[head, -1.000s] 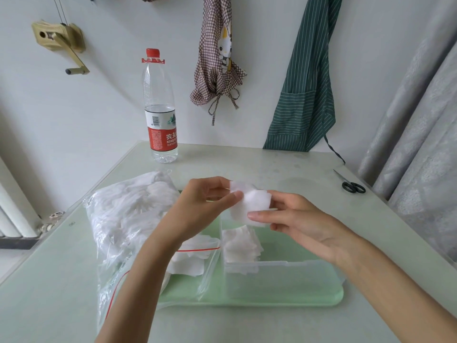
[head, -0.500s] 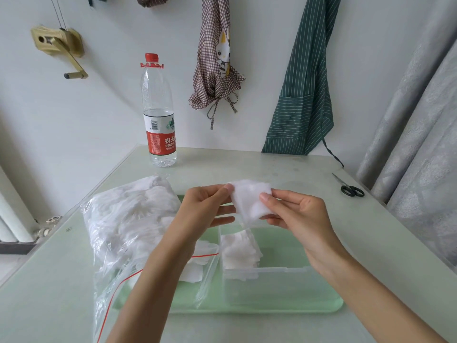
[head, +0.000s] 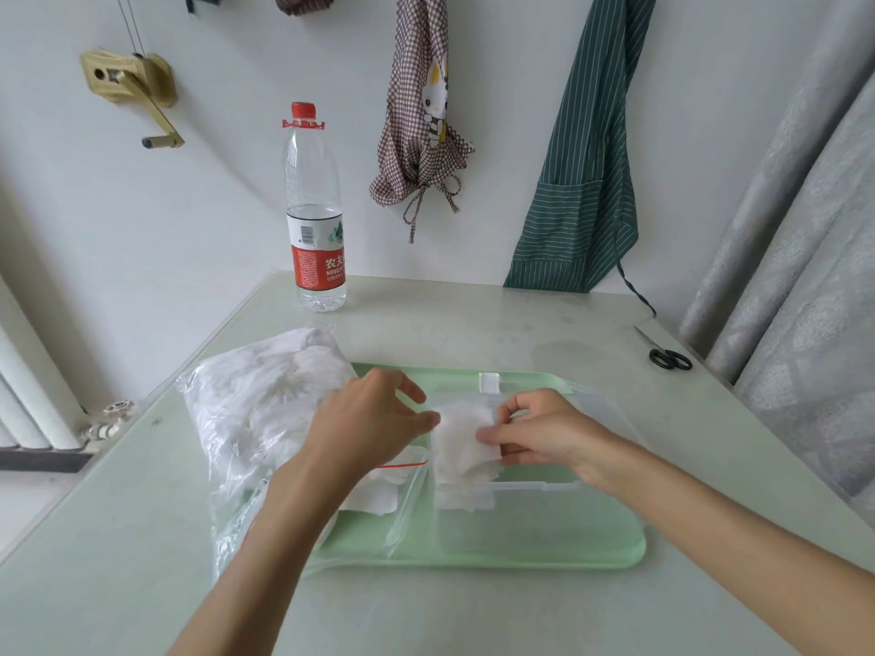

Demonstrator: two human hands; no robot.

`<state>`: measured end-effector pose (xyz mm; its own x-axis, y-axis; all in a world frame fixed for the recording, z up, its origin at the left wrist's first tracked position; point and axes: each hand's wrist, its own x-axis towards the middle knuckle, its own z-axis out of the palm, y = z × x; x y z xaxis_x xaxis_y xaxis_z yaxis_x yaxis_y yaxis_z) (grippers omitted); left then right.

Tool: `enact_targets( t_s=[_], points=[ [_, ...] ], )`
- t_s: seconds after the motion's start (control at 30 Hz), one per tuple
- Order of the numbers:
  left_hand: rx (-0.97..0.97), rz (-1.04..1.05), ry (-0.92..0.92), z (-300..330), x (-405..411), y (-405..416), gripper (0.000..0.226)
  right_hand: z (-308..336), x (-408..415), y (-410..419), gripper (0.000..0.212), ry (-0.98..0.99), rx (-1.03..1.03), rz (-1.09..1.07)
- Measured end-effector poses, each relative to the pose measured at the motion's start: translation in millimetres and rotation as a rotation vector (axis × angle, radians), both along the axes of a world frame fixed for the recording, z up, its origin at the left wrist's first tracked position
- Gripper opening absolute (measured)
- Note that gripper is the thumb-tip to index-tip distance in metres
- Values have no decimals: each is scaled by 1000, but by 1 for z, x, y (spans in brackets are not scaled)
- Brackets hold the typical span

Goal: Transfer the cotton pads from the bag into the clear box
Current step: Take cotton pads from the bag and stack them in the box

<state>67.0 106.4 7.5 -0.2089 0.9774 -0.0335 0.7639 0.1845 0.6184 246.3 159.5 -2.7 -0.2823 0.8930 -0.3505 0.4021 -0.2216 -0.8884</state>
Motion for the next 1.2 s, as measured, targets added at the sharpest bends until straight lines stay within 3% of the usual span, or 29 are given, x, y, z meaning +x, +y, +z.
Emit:
enact_targets(
  t_s=[0.13, 0.23, 0.3, 0.37, 0.5, 0.83, 1.0, 1.1, 1.2],
  points=[
    [4, -8, 7, -3, 2, -3, 20, -9, -8, -2, 20, -159, 139, 50],
    [33, 2, -5, -4, 4, -6, 18, 2, 1, -3, 12, -546, 497, 191],
    [48, 5, -6, -5, 4, -7, 17, 14, 9, -1, 8, -673, 726, 266],
    [58, 8, -2, -6, 5, -7, 16, 21, 13, 2, 13, -671, 804, 394],
    [61, 13, 10, -7, 5, -7, 16, 11, 4, 7, 38, -710, 687, 653],
    [56, -13, 87, -3, 9, -5, 16, -4, -16, 9, 43, -883, 690, 731],
    [86, -93, -67, 15, -17, -29, 29, 12, 2, -3, 34, -809, 692, 546],
    [145, -65, 42, 23, -53, -67, 44, 26, 10, -29, 22, -699, 830, 342],
    [-8, -12, 199, 16, -75, -99, 59, 32, -1, -62, 16, -541, 989, 226]
  ],
)
